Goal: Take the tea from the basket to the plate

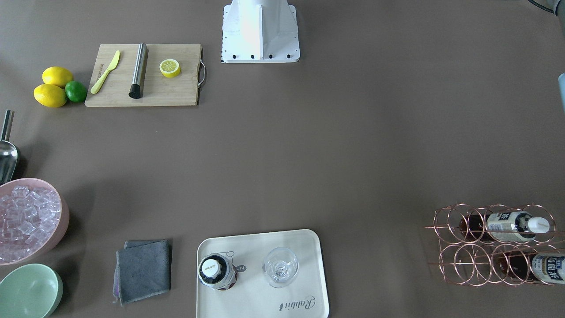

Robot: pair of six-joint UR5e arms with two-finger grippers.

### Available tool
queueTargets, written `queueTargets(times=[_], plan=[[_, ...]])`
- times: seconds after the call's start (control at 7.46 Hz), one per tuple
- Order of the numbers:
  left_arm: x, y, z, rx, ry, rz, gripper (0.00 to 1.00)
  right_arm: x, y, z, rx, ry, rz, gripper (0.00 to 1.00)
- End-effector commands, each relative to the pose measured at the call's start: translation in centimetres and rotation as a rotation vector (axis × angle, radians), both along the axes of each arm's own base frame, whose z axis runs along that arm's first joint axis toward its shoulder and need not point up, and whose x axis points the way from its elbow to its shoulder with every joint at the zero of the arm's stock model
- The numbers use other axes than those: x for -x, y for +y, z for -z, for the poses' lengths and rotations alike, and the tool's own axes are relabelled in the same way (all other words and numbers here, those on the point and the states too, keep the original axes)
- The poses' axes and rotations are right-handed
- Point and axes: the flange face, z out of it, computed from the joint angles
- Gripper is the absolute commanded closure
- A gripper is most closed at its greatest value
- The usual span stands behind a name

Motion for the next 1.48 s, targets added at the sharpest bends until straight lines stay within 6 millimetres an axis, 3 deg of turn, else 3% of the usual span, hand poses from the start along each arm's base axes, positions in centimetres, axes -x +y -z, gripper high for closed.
queueTargets(times=[0.0,0.94,1.21,1.34], plan=[[-0.7,-0.3,-0.5,0.012,-0.003,-0.007,1.0,-1.8,0.5,-1.9,-0.005,0.049,-0.007,0.0],[-2.2,-0.8,-1.0,0.028,-0.007,-0.019,1.0,-1.5,-1.2,-0.7,-0.115,0.11,0.103,0.0],[-2.2,-0.9,-0.9,0.027,-0.008,-0.02,1.0,-1.3,-1.0,-2.3,-0.147,0.113,0.102,0.0],[-2.2,-0.9,-0.9,0.026,-0.008,-0.021,0.7,-1.3,-0.9,-3.7,-0.173,0.105,0.1,0.0]])
